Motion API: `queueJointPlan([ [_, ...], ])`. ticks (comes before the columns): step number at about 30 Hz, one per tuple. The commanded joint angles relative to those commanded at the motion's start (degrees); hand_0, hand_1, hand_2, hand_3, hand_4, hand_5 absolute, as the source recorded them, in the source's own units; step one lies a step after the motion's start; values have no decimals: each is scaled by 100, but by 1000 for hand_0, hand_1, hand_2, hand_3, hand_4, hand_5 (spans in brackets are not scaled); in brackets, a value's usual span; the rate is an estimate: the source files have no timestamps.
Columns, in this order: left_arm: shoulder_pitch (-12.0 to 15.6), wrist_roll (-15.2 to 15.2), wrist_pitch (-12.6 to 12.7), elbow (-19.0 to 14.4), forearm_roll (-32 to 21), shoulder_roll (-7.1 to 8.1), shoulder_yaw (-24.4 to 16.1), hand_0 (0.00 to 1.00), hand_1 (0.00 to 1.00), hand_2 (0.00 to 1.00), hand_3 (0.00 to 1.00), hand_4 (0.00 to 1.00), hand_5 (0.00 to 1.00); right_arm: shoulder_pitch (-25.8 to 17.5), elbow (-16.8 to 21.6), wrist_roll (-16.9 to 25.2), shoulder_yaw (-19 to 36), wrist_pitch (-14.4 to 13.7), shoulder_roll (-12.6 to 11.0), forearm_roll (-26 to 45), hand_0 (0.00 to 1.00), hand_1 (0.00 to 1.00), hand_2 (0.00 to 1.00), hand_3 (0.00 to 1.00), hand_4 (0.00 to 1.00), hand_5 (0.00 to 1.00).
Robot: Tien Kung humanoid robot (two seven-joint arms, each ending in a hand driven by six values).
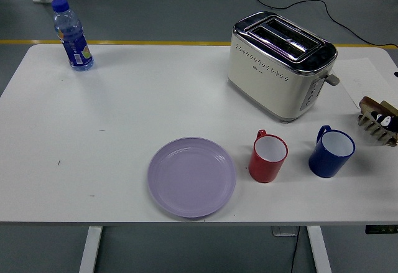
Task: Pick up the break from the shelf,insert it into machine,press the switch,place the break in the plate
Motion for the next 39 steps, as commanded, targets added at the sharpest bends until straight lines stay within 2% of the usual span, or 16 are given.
queueJointPlan([
  [7, -16, -2, 2, 0, -50, 7, 36, 684, 692, 674, 562, 284, 831, 364, -138, -515, -372, 338, -192, -36, 917, 884, 918, 928, 866, 191],
  [14, -30, -2, 9, 0, -100, 16, 58, 684, 692, 674, 562, 285, 830, 651, -369, -735, -608, 467, -228, 7, 904, 872, 911, 914, 861, 200],
  [21, -38, 9, 7, 0, -106, 19, 64, 683, 692, 674, 562, 286, 830, 1094, -952, -854, -934, 472, -150, -333, 885, 857, 897, 889, 857, 200],
  [22, -36, 9, 8, 0, -113, 20, 68, 683, 692, 674, 562, 286, 829, 1133, -1013, -867, -968, 476, -142, -363, 841, 818, 859, 868, 854, 201],
  [23, -34, 9, 9, 0, -121, 20, 72, 683, 692, 674, 562, 286, 829, 1174, -1078, -884, -1002, 482, -132, -397, 841, 818, 859, 868, 854, 201],
  [27, -22, 11, 12, 0, -136, 19, 77, 683, 692, 674, 562, 286, 829, 1286, -1270, -951, -1107, 509, -109, -520, 841, 818, 859, 868, 854, 201],
  [28, -20, 11, 12, 0, -135, 19, 76, 683, 692, 674, 563, 286, 830, 1307, -1305, -971, -1129, 516, -106, -551, 790, 766, 788, 838, 849, 201],
  [33, -17, 17, 9, 0, -124, 18, 77, 683, 692, 674, 563, 286, 830, 1444, -1477, -1129, -1257, 508, -111, -761, 790, 766, 788, 838, 849, 201],
  [34, -16, 20, 8, 0, -113, 18, 70, 683, 692, 674, 562, 287, 830, 1476, -1522, -1177, -1278, 502, -111, -782, 658, 656, 675, 776, 820, 205],
  [39, -11, 25, 5, 0, -99, 19, 68, 683, 692, 674, 562, 287, 830, 1565, -1690, -1247, -1389, 304, -147, -778, 658, 656, 675, 776, 820, 205],
])
